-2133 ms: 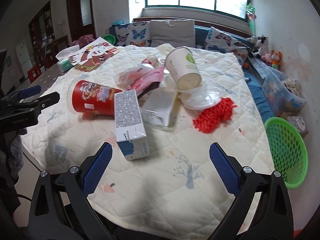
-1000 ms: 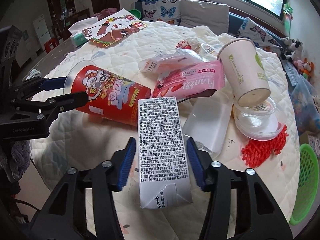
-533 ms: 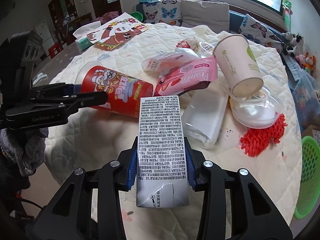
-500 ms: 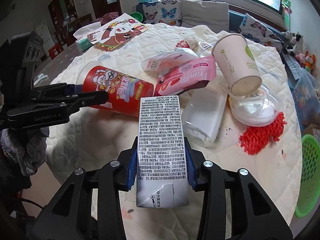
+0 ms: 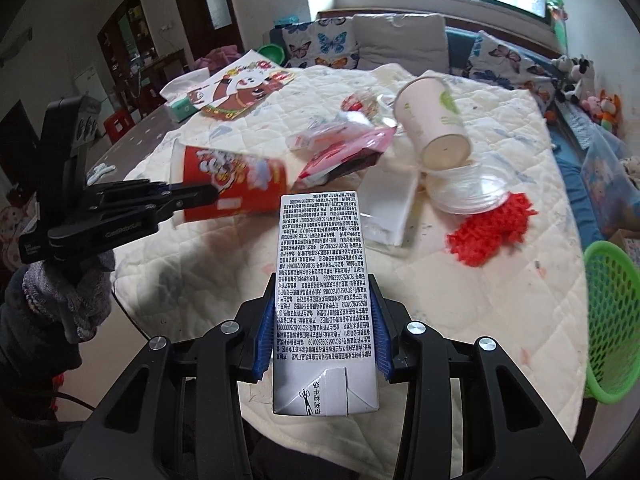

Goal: Collect trash
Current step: 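Carry the carton over the green basket and open the right tool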

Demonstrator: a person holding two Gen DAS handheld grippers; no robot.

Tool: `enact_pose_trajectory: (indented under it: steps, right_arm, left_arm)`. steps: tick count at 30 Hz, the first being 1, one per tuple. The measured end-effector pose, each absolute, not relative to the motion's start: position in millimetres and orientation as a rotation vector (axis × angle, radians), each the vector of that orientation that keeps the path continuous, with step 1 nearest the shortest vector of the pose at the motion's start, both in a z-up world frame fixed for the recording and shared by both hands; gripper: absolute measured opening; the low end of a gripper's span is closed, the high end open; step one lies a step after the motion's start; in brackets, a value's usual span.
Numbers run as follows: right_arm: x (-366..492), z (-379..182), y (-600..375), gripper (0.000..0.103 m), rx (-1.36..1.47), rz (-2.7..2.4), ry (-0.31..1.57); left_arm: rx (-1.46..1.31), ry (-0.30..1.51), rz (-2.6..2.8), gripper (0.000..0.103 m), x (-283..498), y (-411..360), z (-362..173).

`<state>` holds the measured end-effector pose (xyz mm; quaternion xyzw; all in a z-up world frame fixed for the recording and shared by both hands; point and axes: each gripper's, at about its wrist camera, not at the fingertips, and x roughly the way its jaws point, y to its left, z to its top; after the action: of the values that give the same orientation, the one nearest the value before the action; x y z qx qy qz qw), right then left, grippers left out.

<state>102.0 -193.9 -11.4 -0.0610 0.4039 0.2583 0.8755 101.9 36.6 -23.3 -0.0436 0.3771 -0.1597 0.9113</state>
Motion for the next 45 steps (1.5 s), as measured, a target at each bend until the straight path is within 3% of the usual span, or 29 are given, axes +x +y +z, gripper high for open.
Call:
enact_pose_trajectory:
  steps: [8,22,34,45]
  right_arm:
    - [109,-1,-279,0.041,-0.067,0.325,0.808]
    - [164,-34,-463,0.041,0.015,-0.057,0.836]
    - [208,-99,-501,0.041,0.055,-0.084,0.958]
    - [214,-117,-504,0.043,0.071,-0.085,0.997]
  left_arm:
    - [-0.066,0.732,-0.410,0.005,89,7,9]
    - [-0.028,0.735,-0.634,0.005,134,-129,42]
    - [0.029,0.782,-0.691,0.005,181,-209,41]
    - [0.063,0.836,-0.746,0.005,208,-267,29]
